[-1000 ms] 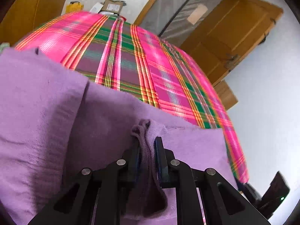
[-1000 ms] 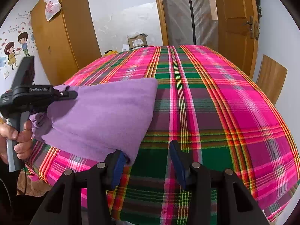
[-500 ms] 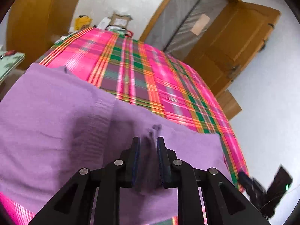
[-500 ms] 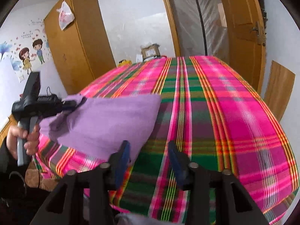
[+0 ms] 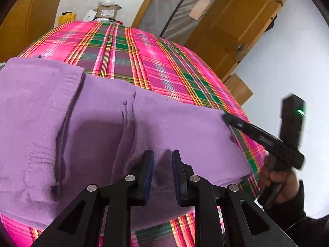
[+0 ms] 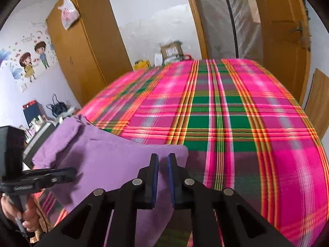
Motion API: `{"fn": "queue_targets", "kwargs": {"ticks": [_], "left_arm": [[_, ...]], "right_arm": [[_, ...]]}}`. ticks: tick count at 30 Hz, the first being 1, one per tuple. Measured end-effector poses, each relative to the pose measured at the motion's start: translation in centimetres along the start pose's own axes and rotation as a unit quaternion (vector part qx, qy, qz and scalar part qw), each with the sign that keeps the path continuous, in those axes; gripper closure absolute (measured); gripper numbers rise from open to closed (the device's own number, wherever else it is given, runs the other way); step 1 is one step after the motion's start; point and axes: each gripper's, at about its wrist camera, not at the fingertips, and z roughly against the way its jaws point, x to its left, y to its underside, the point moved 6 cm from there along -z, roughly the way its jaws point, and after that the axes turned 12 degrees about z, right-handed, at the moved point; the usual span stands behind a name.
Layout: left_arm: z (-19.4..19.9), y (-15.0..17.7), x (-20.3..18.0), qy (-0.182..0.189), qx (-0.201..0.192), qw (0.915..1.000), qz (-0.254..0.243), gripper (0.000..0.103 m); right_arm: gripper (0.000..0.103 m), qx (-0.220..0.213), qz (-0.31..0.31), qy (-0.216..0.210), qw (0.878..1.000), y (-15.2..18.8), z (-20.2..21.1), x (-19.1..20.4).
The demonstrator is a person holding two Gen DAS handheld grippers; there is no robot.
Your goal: Fold clothes
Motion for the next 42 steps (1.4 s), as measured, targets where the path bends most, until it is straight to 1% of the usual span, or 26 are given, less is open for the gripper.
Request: {"fn": "queue_targets", "kwargs": {"ticks": [1,4,7,10,11,13,14,17,19,21,27,29,30,31,34,37,40,42], "left_arm": [[0.0,0.0,-0.1,0.000,0.000,1.0000,-0.001,0.084],[0.1,0.2,-0.3,-0.004,0.002,1.0000,0.000,0.084],[0.4,0.2,-0.8,-0.008,0.002,1.0000,-0.002,0.084],[0.6,-0.9,-1.5,-0.007,-0.010,0.9999,-0.012,0.083],[0.6,-1.2,-1.7,-0.006,-0.014,0.9998,-0.013,0.082],[0.3,-2.1,-1.8,-0.010,-0.021,0.9996,-0.015,0.074],[0.1,-2.5,-1.8,-0.012,-0.024,0.9995,-0.016,0.074],[-1.4,-3.1,-0.6,-0.026,-0.011,0.9996,-0.002,0.074],[-1.9,-3.0,0.0,-0.010,-0.007,0.9999,0.012,0.074],[-1.5,-3.0,-0.1,-0.011,-0.006,0.9999,0.011,0.074],[-1.0,-4.1,-1.1,-0.015,-0.021,0.9997,-0.003,0.074],[-1.8,-4.8,-1.0,-0.014,-0.020,0.9997,-0.002,0.074],[-2.5,-5.0,-0.6,-0.016,-0.012,0.9998,0.004,0.074],[-3.1,-5.1,-0.2,-0.015,-0.003,0.9998,0.014,0.074],[-3.4,-5.4,-0.2,-0.012,0.000,0.9998,0.015,0.074],[-2.9,-5.2,-0.6,-0.022,-0.004,0.9997,0.008,0.074],[-2.0,-4.5,-1.2,-0.039,-0.018,0.9990,-0.013,0.074],[-1.7,-3.8,-1.1,-0.050,-0.019,0.9983,-0.023,0.074]], "right_arm": [[0.094,0.023,-0.013,-0.006,1.000,0.3,-1.2,-0.5],[0.097,0.021,-0.041,-0.026,0.999,0.1,-1.5,-1.4],[0.097,0.019,-0.042,-0.012,0.999,0.2,-0.8,-1.7],[0.097,0.007,-0.039,-0.024,0.999,0.8,0.7,-0.7],[0.097,0.004,-0.036,-0.029,0.999,1.0,1.2,-0.2],[0.097,-0.003,-0.030,-0.039,0.999,1.5,2.2,0.7],[0.097,-0.003,-0.027,-0.043,0.999,2.0,2.7,1.2],[0.097,0.008,-0.020,-0.056,0.998,3.5,3.2,2.4],[0.097,0.016,-0.017,-0.054,0.998,4.7,3.0,2.7],[0.097,0.020,-0.020,-0.054,0.998,5.4,3.1,2.9],[0.095,0.006,-0.010,-0.057,0.998,5.1,4.6,3.4],[0.095,0.018,-0.014,-0.060,0.998,5.5,3.9,3.3],[0.095,0.024,-0.016,-0.061,0.998,5.8,3.6,3.2],[0.095,0.025,-0.019,-0.063,0.998,5.9,3.5,3.2],[0.095,0.021,-0.022,-0.063,0.998,5.7,3.8,3.0],[0.095,0.013,-0.022,-0.060,0.998,5.3,4.1,2.9],[0.095,0.009,-0.021,-0.062,0.998,5.1,4.3,3.1],[0.095,0.013,-0.014,-0.065,0.998,5.2,4.2,3.5]]}}
